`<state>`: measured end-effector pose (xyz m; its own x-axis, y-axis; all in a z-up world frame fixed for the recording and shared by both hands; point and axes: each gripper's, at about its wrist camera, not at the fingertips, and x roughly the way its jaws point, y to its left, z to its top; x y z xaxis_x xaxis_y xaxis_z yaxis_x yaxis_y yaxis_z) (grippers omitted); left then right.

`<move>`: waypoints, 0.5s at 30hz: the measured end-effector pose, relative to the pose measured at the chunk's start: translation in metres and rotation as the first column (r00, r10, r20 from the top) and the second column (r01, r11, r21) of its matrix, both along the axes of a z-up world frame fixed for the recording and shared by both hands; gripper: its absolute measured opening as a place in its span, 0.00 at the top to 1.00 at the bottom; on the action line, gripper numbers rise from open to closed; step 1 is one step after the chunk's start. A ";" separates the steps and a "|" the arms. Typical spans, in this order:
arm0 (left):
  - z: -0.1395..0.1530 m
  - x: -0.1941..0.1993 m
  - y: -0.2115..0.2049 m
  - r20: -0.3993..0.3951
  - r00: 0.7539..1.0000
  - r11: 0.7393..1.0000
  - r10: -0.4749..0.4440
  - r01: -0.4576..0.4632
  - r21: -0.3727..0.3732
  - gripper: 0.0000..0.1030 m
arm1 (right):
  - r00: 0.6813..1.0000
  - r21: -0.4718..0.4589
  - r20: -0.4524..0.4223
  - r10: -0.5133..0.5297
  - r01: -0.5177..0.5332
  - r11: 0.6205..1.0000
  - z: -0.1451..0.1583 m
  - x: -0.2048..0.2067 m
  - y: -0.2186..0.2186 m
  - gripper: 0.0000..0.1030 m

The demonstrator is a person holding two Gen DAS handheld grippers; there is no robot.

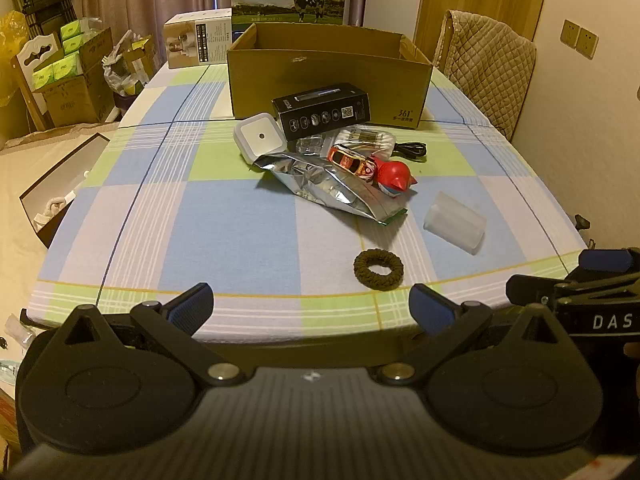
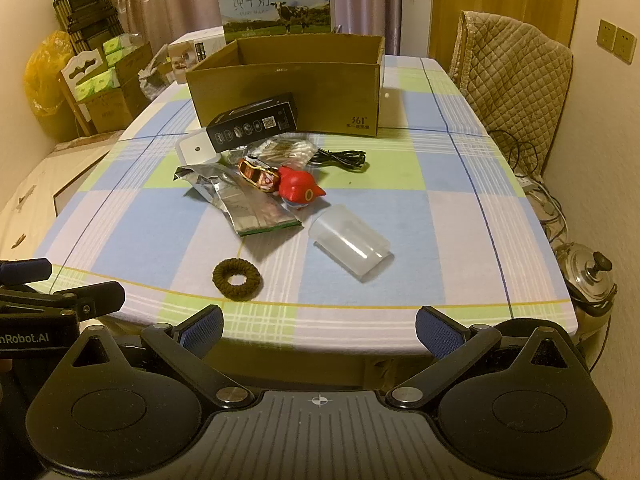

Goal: Organize objects

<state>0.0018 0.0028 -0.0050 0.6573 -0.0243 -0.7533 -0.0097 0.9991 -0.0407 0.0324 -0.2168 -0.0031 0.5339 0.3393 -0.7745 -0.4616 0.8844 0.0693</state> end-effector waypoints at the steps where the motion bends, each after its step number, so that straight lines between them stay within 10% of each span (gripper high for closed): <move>1: 0.000 0.000 0.000 0.001 1.000 1.000 0.000 0.000 0.000 0.01 | 1.000 0.000 0.001 0.000 0.000 1.000 0.000 0.000 0.000 0.02; 15: 0.001 0.000 0.000 0.003 1.000 1.000 0.005 -0.005 0.003 0.01 | 1.000 -0.004 0.000 0.002 -0.002 1.000 0.001 0.000 0.003 0.02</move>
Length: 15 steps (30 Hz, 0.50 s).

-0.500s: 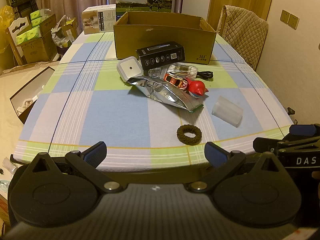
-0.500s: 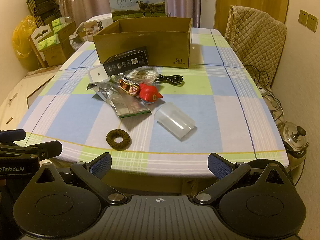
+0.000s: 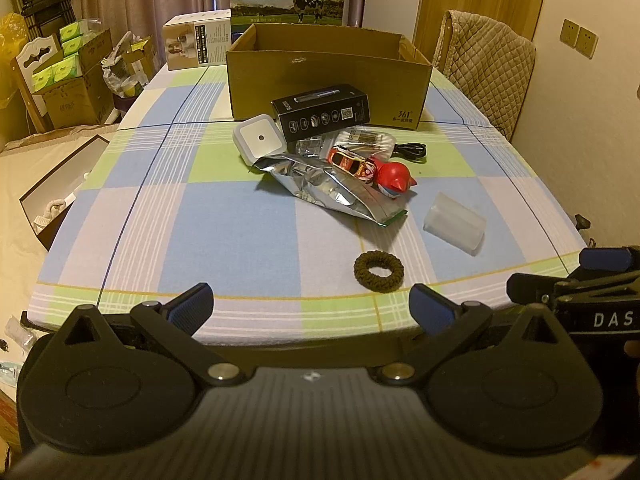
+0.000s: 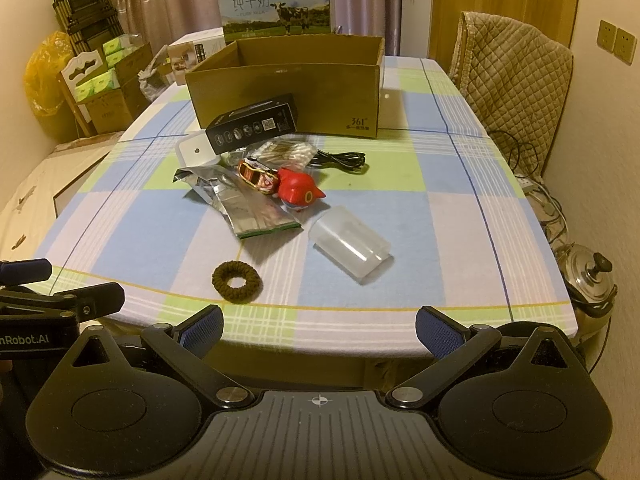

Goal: Organize objects

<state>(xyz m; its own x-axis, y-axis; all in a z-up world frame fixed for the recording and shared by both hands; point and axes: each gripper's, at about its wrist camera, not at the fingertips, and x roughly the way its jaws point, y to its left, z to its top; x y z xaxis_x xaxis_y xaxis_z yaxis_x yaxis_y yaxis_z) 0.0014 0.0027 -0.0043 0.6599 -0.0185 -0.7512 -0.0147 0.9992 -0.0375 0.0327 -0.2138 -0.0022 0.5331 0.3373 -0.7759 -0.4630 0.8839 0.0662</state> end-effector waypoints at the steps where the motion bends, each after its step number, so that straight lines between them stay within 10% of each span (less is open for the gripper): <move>1: 0.000 0.000 0.000 -0.002 1.000 1.000 0.001 -0.001 -0.001 0.01 | 1.000 0.001 0.000 0.000 0.000 1.000 0.000 0.000 0.000 0.02; 15: 0.001 0.005 -0.001 0.000 1.000 1.000 0.004 -0.004 0.002 0.01 | 1.000 0.002 -0.008 0.002 -0.002 1.000 0.000 0.002 0.000 0.02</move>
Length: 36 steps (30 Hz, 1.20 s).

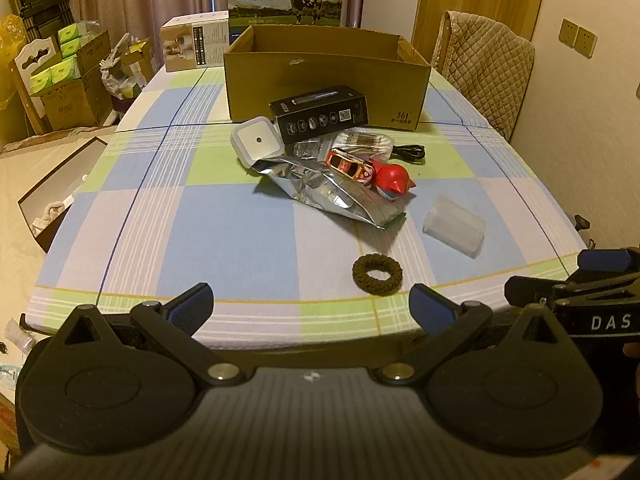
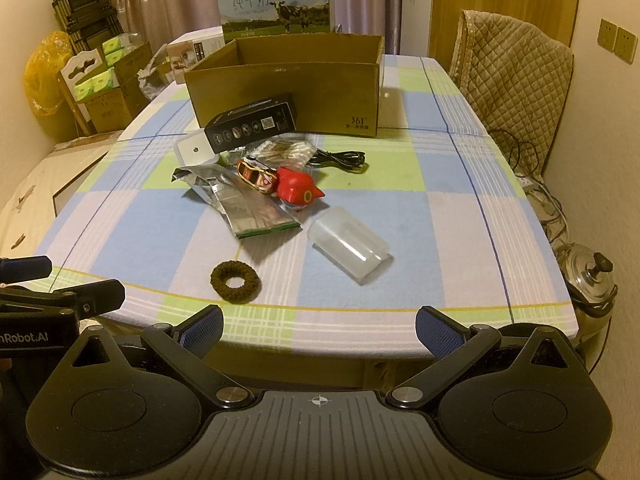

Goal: Organize objects

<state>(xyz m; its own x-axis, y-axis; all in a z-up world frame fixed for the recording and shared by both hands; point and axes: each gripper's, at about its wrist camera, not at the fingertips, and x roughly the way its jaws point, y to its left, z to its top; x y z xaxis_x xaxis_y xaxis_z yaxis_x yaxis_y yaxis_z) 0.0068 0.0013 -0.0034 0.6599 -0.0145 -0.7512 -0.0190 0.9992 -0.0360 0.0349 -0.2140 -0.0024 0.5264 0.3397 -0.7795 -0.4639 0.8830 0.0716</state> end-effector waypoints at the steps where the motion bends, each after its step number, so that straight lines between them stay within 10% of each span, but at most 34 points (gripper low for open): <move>1: 0.000 0.000 0.000 0.000 1.000 1.000 0.006 -0.006 0.000 0.01 | 1.000 -0.001 -0.001 0.000 0.000 1.000 0.000 0.001 0.000 0.02; 23: -0.026 0.035 -0.002 -0.039 0.997 0.998 -0.067 0.067 -0.005 0.01 | 0.993 -0.033 0.054 0.108 -0.106 0.994 -0.018 0.036 -0.007 0.03; 36: -0.083 0.090 -0.035 -0.086 0.967 0.969 -0.241 0.245 0.035 0.17 | 0.961 -0.130 0.004 0.277 -0.274 0.953 -0.063 0.095 0.003 0.22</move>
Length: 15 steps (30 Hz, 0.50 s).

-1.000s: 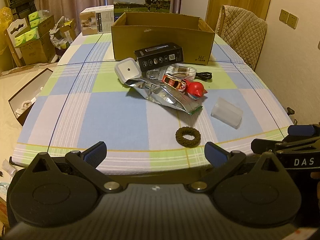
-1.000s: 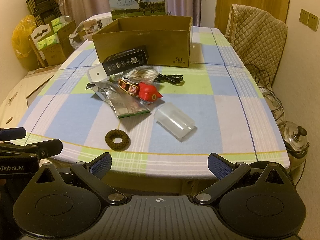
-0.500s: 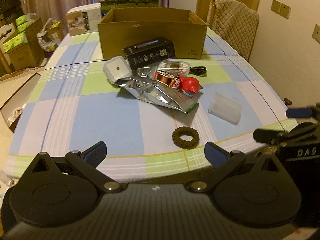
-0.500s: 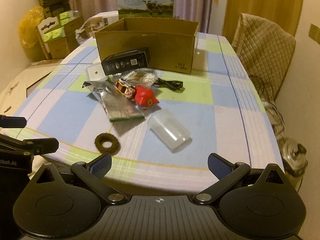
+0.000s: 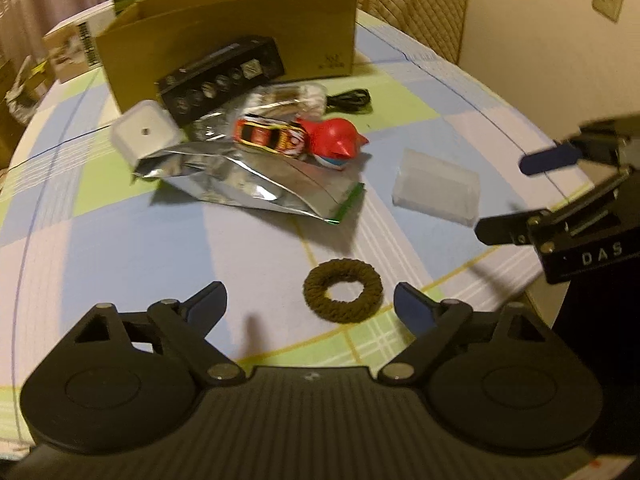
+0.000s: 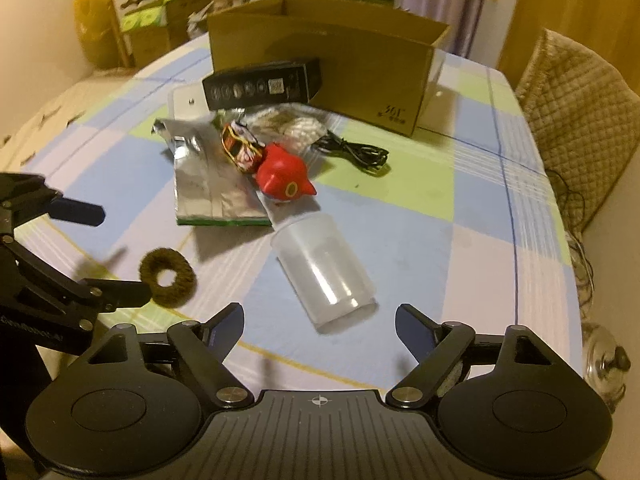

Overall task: Organize objects
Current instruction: 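Grasp the brown fuzzy ring with the left gripper while the right tool approaches the clear cup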

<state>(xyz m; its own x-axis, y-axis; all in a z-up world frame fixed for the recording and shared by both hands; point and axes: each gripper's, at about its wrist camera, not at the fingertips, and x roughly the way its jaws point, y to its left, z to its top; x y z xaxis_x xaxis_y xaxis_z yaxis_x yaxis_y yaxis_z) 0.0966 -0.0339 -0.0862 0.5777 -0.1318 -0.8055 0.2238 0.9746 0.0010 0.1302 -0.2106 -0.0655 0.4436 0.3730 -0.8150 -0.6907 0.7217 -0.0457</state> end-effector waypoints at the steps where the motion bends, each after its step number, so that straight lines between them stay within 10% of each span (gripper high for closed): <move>1: -0.003 0.002 -0.002 -0.007 1.000 1.000 0.009 -0.009 -0.001 0.18 | 1.000 -0.010 0.002 0.009 -0.009 1.000 -0.002 0.003 0.001 0.22; 15: -0.023 0.012 -0.013 -0.010 0.998 0.999 -0.055 0.055 0.003 0.58 | 0.999 -0.058 -0.025 0.029 -0.030 0.998 -0.018 0.031 0.011 0.22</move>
